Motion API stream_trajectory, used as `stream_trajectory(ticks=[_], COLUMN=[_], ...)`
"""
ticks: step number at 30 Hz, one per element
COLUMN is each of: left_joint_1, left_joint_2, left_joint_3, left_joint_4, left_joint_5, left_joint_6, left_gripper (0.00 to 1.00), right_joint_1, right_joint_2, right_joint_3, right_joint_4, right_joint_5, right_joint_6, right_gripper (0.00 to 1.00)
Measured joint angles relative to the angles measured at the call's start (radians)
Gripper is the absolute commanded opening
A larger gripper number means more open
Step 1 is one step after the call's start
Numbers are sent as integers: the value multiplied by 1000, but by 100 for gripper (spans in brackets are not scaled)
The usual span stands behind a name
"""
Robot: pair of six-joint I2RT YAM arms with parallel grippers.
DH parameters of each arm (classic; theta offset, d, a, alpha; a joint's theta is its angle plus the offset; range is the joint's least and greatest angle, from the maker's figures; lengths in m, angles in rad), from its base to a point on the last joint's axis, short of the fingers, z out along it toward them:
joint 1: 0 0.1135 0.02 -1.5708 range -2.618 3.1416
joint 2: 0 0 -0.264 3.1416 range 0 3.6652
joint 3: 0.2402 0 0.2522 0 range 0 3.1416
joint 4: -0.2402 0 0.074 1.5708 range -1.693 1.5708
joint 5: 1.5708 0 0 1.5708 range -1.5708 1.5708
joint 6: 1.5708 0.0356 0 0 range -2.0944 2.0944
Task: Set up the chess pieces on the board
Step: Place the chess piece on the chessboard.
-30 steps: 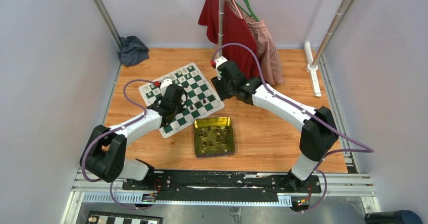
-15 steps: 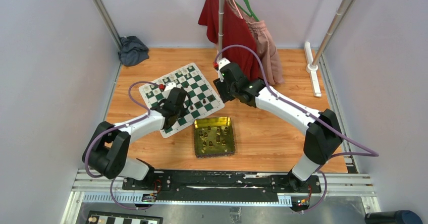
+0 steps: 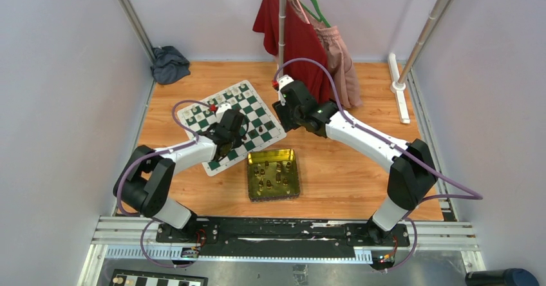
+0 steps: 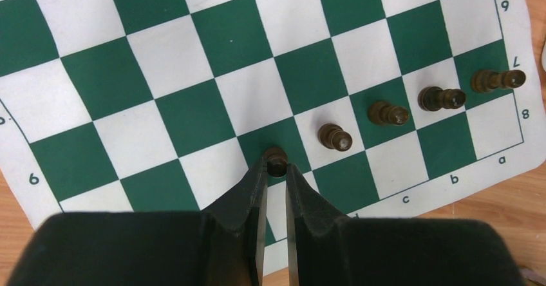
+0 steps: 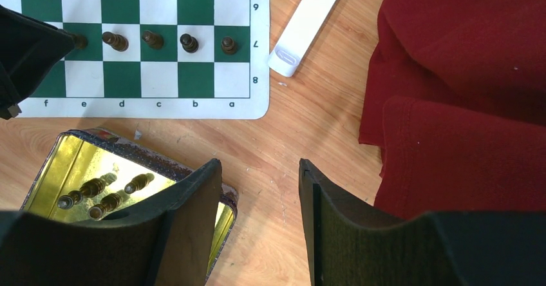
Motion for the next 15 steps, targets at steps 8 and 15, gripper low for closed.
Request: stream_trajectory(ticks=[8,15], left_joint_1=[-6,-10], left_joint_2=[19,21], left_joint_3=[23,23], left_joint_4=[0,-1], left_joint_5=[0,-5], left_joint_6=[8,6], left_gripper=[0,0], right_joint_1=[0,0], right_joint_2=[0,0], right_joint_3=[0,0], right_joint_4=[0,0], right_joint_5=[0,0], right_joint_6=[0,0], right_gripper=[52,52])
